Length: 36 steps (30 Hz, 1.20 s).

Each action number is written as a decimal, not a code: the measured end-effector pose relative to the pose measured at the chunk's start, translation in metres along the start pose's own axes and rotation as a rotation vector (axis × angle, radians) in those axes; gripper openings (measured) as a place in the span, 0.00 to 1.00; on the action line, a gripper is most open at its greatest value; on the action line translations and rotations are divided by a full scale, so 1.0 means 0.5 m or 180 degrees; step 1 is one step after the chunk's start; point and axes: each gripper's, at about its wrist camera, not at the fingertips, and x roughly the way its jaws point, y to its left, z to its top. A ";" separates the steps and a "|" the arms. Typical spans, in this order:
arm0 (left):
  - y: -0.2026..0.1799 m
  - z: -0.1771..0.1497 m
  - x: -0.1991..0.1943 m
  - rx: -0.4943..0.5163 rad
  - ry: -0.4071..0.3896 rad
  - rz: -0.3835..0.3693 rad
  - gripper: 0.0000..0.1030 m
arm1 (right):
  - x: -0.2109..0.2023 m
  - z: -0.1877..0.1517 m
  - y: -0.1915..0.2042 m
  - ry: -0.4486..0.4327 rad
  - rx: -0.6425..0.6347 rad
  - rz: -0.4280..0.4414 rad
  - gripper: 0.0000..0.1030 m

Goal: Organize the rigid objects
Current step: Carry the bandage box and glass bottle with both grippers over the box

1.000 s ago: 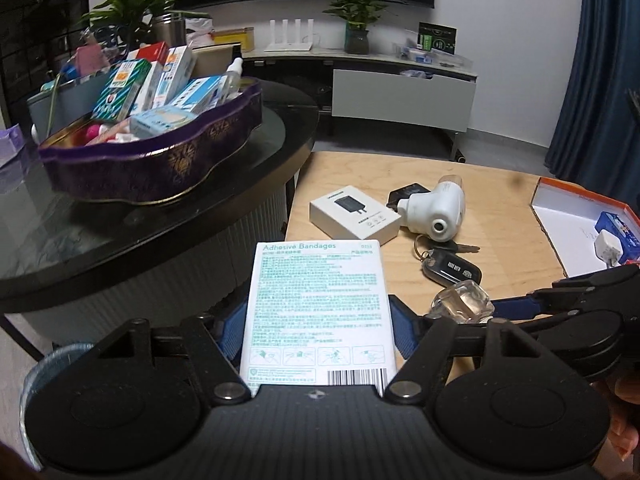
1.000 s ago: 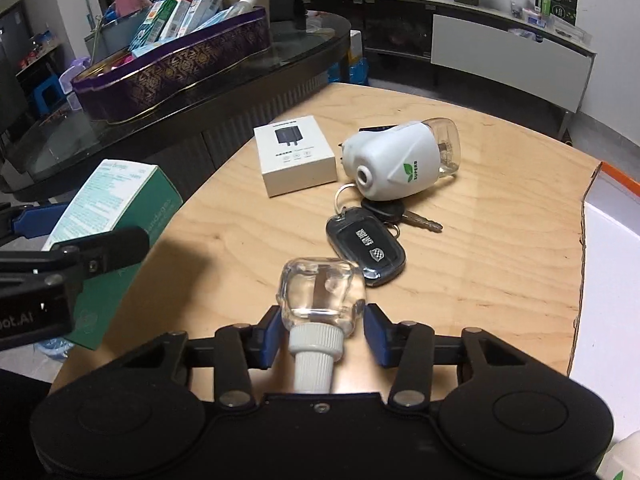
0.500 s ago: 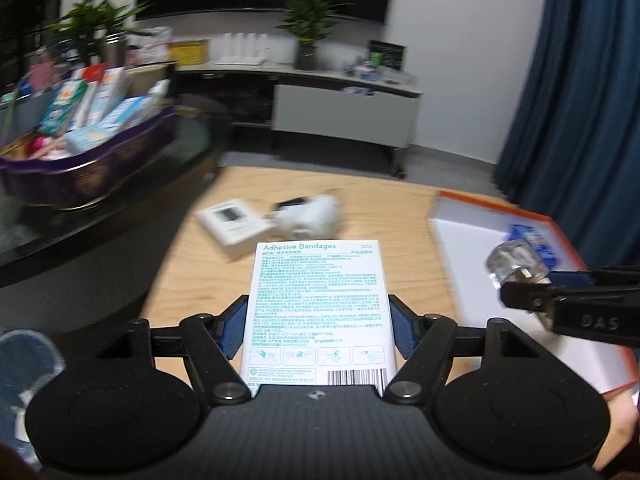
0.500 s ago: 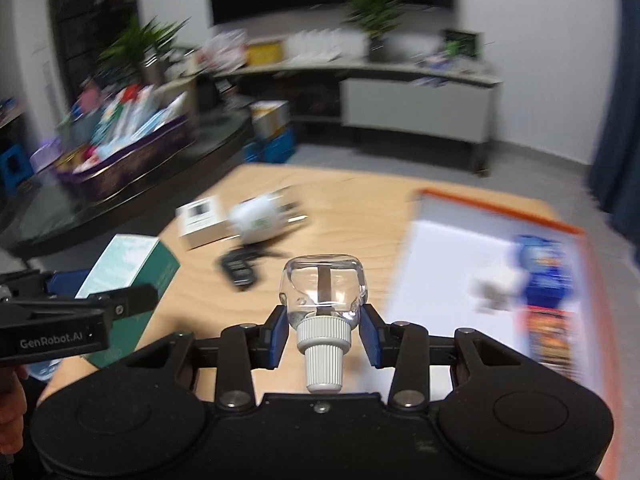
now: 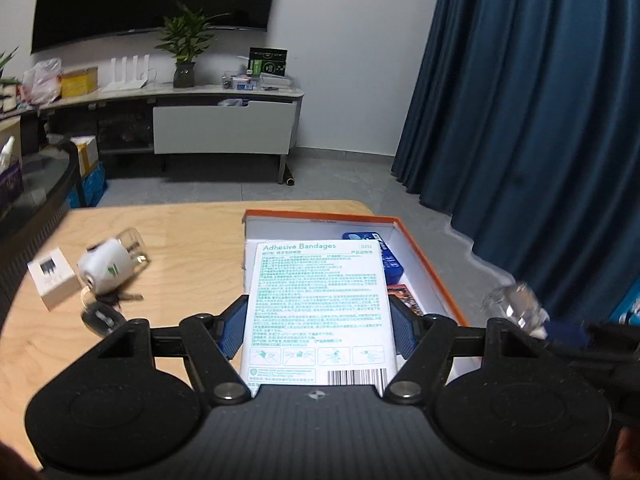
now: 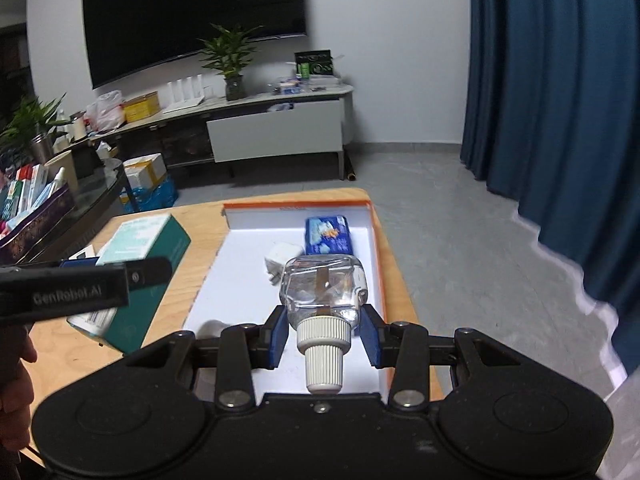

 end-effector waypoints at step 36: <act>-0.042 -0.050 0.023 0.0175 0.0326 0.0047 0.69 | 0.038 -0.039 -0.015 0.0183 0.0091 0.0101 0.46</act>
